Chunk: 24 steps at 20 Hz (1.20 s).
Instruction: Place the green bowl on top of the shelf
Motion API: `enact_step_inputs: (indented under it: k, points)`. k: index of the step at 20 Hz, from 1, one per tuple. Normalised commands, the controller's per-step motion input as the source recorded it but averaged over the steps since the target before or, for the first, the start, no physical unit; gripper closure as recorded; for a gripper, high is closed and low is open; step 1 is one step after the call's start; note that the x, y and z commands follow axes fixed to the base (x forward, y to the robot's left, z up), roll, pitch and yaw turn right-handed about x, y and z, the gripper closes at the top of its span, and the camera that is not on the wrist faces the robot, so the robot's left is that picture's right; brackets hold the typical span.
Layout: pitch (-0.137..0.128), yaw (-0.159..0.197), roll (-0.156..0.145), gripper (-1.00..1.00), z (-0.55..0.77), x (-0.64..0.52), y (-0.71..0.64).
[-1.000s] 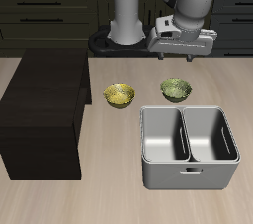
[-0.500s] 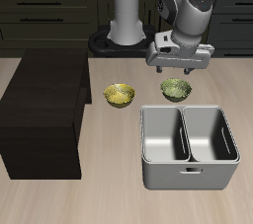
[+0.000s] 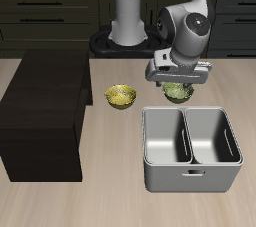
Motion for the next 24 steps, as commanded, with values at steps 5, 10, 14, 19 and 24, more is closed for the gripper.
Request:
enact_step_inputs:
  k: [5,10,14,19,24]
  points:
    - [0.037,-0.012,0.004,-1.0,-0.3,-0.08,-0.08]
    - [0.034,-0.002,0.017,-1.0,-0.22,-0.06,-0.03]
    - [0.05,-0.012,0.007,-1.0,-0.24,-0.05,-0.07]
    - [0.034,-0.006,0.022,-1.0,-0.22,-0.06,-0.08]
    - [0.005,-0.005,0.067,1.0,-0.23,-0.13,0.02]
